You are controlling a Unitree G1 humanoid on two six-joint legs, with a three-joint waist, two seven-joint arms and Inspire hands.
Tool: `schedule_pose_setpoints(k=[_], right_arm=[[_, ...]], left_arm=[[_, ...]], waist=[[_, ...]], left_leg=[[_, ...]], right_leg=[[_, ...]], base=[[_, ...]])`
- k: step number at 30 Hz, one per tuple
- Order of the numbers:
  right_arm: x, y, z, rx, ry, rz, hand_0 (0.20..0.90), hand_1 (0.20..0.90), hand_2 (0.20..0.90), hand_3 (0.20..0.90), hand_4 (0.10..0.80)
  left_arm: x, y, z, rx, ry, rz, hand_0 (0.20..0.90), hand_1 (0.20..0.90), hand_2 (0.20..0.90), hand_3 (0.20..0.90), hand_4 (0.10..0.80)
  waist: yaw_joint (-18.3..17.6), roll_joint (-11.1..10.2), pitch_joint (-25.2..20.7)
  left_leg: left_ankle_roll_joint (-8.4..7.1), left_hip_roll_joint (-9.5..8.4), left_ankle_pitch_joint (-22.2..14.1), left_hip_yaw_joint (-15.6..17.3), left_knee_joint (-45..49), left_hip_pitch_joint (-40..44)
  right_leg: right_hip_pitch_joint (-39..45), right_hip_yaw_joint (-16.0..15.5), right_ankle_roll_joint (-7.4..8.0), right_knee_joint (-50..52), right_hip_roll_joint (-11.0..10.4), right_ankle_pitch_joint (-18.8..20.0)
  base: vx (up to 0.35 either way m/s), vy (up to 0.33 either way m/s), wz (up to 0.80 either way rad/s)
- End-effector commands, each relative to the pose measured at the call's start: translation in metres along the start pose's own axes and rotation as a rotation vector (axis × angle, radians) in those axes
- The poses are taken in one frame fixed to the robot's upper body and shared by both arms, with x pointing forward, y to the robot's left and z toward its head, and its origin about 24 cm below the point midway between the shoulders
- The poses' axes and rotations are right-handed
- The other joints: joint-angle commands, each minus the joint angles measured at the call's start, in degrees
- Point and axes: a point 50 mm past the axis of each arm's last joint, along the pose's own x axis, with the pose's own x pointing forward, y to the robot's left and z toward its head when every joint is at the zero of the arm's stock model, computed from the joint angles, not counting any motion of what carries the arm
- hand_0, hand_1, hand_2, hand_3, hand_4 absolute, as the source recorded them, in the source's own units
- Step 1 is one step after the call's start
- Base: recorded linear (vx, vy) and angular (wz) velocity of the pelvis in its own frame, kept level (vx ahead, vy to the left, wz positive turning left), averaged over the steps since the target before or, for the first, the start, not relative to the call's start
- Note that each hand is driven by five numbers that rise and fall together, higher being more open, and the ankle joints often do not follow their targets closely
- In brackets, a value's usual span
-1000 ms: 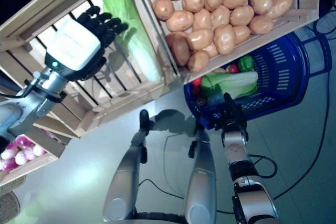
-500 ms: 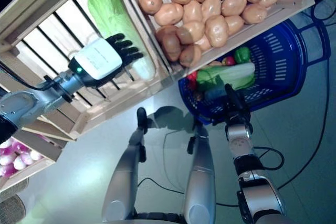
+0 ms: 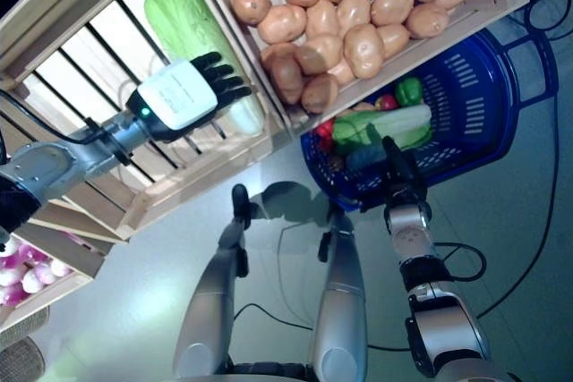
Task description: Put vegetables into the basket
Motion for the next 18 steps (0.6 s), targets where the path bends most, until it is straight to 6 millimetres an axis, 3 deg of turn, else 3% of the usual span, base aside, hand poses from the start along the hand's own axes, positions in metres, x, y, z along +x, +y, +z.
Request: schedule_pose_setpoints(k=[1,11,12,13,14,18], right_arm=[[0.000,0.014,0.027,0.016,-0.065,0.081,0.900,0.900,0.900,0.900,0.800],[0.001,0.030,0.019,0.025,-0.049,0.101,0.900,0.900,0.900,0.900,0.800],[0.001,0.031,0.018,0.024,-0.049,0.103,0.900,0.900,0.900,0.900,0.800],[0.001,0.032,0.017,0.025,-0.047,0.104,0.900,0.900,0.900,0.900,0.800],[0.001,0.033,0.016,0.025,-0.045,0.105,0.900,0.900,0.900,0.900,0.800],[0.001,0.035,0.013,0.030,-0.038,0.104,0.900,0.900,0.900,0.900,0.800]], left_arm=[[0.008,0.029,-0.019,0.080,0.031,0.166,0.900,0.900,0.900,0.900,0.800],[0.023,0.016,-0.015,0.074,0.079,0.135,0.900,0.900,0.900,0.900,0.800],[0.024,0.013,-0.014,0.068,0.083,0.116,0.742,0.742,0.742,0.742,0.695],[0.025,0.009,-0.012,0.062,0.085,0.101,0.542,0.542,0.542,0.542,0.562],[0.025,0.007,-0.012,0.057,0.091,0.089,0.300,0.300,0.300,0.300,0.400],[0.027,-0.002,-0.007,0.029,0.119,0.067,0.300,0.300,0.300,0.300,0.400]], waist=[[-1.0,-1.0,-0.2],[-1.8,-2.1,-0.2],[-1.8,-2.2,-0.2],[-1.9,-2.3,-0.2],[-2.0,-2.5,-0.2],[-2.1,-2.9,-0.2]], left_leg=[[1.39,-2.06,0.0,2.9,3.9,-4.0],[1.19,-1.70,0.4,3.1,4.0,-4.7],[1.19,-1.72,0.3,3.1,4.0,-4.7],[1.17,-1.70,0.3,3.1,4.0,-4.6],[1.18,-1.68,0.3,3.1,4.0,-4.6],[1.15,-1.46,-0.1,3.2,4.1,-4.2]], right_leg=[[5.4,-1.0,-3.02,-7.9,5.3,4.9],[5.0,-0.7,-3.07,-8.2,5.7,5.3],[5.0,-0.7,-3.10,-8.3,5.7,5.3],[5.1,-0.7,-3.08,-8.4,5.8,5.4],[5.2,-0.7,-3.09,-8.4,5.8,5.4],[5.6,-0.7,-3.06,-8.3,5.9,5.1]], base=[[0.000,0.000,0.00],[0.000,0.000,0.00],[0.000,0.000,0.00],[0.000,0.000,0.00],[0.000,0.000,0.00],[0.000,0.000,0.00]])
